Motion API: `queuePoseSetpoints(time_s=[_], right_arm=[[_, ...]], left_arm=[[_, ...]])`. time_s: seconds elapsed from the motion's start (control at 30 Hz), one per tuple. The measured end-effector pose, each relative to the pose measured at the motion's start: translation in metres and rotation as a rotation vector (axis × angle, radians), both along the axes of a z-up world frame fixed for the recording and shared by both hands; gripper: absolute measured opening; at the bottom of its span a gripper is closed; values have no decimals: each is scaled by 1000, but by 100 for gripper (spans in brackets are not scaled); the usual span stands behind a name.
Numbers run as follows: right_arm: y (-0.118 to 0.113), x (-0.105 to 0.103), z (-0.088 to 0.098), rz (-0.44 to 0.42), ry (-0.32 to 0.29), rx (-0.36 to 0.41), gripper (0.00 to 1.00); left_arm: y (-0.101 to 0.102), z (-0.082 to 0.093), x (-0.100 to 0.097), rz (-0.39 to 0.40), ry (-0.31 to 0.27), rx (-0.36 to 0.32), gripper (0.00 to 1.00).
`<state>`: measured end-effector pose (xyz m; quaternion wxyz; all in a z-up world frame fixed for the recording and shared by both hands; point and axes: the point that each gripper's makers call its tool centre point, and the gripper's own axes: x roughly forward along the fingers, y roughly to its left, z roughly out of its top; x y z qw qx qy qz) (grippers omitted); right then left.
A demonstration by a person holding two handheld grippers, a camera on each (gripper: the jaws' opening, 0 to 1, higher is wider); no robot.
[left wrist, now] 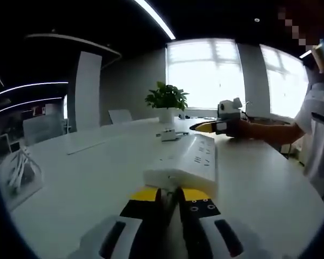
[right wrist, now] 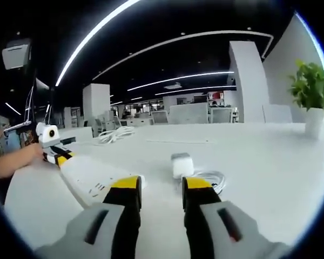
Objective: Straighten the power strip on the desk, plug the charger into it
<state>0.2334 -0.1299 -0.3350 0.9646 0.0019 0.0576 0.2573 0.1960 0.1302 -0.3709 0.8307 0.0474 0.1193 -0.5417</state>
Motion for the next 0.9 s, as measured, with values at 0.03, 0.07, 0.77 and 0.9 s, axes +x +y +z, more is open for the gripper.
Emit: queuePoseSetpoints(time_s=[0.03, 0.07, 0.77, 0.9], right_arm=[[0, 0, 0, 1, 0, -2, 29], [1, 0, -1, 2, 0, -6, 29], [-2, 11, -1, 2, -16, -35, 29], [-3, 16, -2, -1, -8, -38, 29]], left_arm=[[0, 0, 0, 0, 0, 0, 17], [0, 0, 0, 0, 0, 0, 17], [0, 0, 0, 0, 0, 0, 17], [0, 0, 0, 0, 0, 0, 17]])
